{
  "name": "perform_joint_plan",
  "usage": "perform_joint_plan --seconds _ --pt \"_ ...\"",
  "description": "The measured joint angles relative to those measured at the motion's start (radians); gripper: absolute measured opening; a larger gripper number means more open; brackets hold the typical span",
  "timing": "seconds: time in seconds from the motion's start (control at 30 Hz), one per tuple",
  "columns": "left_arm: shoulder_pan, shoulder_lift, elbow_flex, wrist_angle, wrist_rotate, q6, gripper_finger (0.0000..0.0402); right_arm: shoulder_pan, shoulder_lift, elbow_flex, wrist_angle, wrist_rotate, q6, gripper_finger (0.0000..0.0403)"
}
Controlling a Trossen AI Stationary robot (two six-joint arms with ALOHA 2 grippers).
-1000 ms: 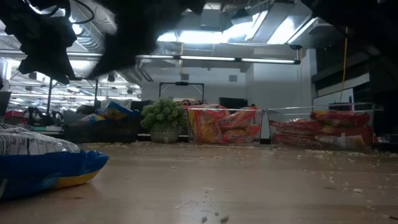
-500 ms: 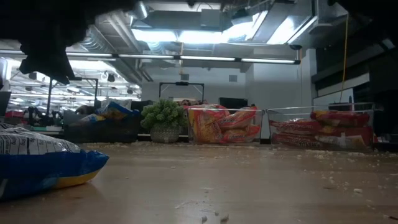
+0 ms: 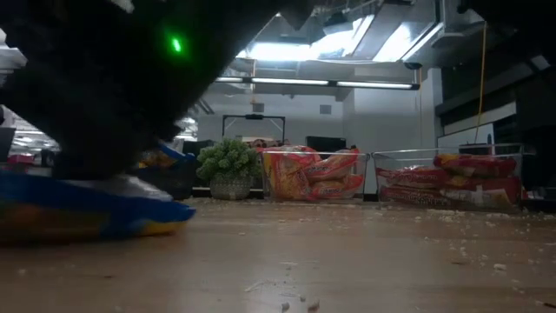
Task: Sort Maruchan noodles
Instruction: Put the blue noodle pack into the black bin
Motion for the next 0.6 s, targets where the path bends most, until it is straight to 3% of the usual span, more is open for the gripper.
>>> perform_joint_plan --seconds 0.07,0.3,0.43,0.6 --pt "0.0 0.0 0.0 0.0 0.0 -0.003 0.0133 -0.031 0.0 0.023 -0.069 0.063 0.007 0.0152" --pt "0.0 0.0 0.0 0.0 -0.002 -0.033 0.0133 -0.16 0.0 0.118 -0.312 0.114 0.097 0.0152" --pt "0.0 0.0 0.0 0.0 -0.001 -0.053 0.0133 -0.235 -0.009 0.214 -0.483 -0.049 0.172 0.0152" --pt "0.0 0.0 0.0 0.0 0.0 -0.077 0.0133 -0.305 -0.176 0.186 -0.681 -0.139 0.381 0.0152"
